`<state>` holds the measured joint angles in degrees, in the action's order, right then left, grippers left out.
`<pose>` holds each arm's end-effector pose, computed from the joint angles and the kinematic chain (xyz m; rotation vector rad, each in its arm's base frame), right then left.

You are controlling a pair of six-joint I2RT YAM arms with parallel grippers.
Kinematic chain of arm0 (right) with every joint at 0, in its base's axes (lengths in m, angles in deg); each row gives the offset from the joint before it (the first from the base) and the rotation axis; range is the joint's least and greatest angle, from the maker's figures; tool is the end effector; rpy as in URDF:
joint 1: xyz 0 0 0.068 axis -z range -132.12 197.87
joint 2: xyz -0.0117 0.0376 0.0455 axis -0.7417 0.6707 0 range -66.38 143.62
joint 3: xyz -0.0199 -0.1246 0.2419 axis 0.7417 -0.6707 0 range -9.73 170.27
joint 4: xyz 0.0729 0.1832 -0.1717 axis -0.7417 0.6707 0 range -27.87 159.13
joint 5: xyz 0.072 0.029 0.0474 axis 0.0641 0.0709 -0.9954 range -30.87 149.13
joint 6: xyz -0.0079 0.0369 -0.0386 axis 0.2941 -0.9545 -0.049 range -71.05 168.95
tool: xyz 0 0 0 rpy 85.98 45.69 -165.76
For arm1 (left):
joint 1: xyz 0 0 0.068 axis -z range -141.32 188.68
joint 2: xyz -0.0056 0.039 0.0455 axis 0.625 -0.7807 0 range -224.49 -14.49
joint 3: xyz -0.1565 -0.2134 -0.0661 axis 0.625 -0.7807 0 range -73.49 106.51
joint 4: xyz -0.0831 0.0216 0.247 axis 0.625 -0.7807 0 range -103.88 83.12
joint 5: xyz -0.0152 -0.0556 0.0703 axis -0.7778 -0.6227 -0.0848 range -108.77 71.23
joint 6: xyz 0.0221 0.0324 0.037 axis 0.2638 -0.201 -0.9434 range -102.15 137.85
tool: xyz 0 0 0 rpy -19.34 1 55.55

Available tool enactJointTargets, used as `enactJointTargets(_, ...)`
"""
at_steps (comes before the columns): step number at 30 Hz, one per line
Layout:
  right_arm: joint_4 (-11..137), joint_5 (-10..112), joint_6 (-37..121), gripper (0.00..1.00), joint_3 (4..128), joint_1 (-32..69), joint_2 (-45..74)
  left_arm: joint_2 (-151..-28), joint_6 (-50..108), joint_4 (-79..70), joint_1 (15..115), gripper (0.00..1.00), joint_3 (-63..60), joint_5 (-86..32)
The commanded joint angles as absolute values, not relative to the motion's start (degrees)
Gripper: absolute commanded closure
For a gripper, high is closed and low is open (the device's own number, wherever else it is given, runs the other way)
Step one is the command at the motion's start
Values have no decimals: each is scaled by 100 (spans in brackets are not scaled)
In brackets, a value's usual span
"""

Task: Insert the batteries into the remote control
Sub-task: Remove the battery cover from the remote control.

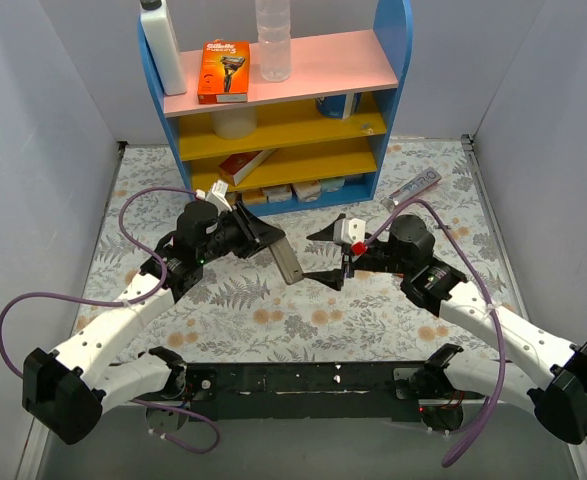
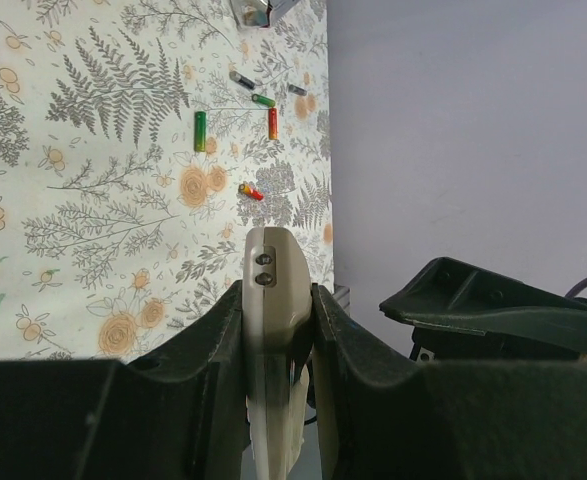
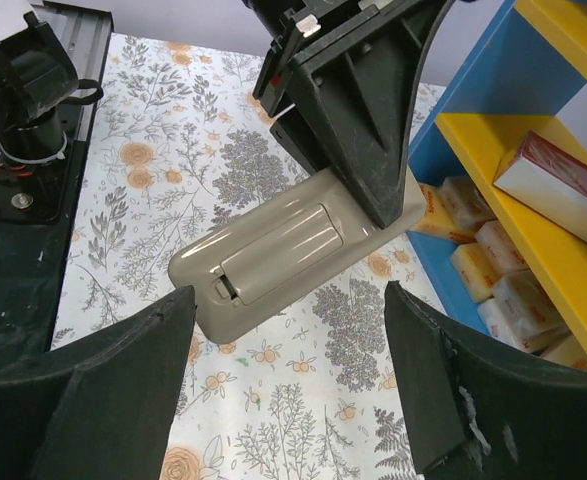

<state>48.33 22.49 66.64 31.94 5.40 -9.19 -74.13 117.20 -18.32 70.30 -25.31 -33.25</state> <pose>0.1565 0.1721 0.3245 -1.2320 1.1134 0.8406 0.1985 -0.1326 0.3092 -1.1693 2.1049 -1.5744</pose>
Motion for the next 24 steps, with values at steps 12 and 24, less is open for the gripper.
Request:
enactJointTargets(12,4613,2195,7144,19,3308,402,-776,-7549,11743,-1576,7006,100,-2182,-3740)
enactJointTargets(24,4693,2362,7382,20,3290,393,-714,-7645,11752,-1585,7006,100,-2076,-3916)
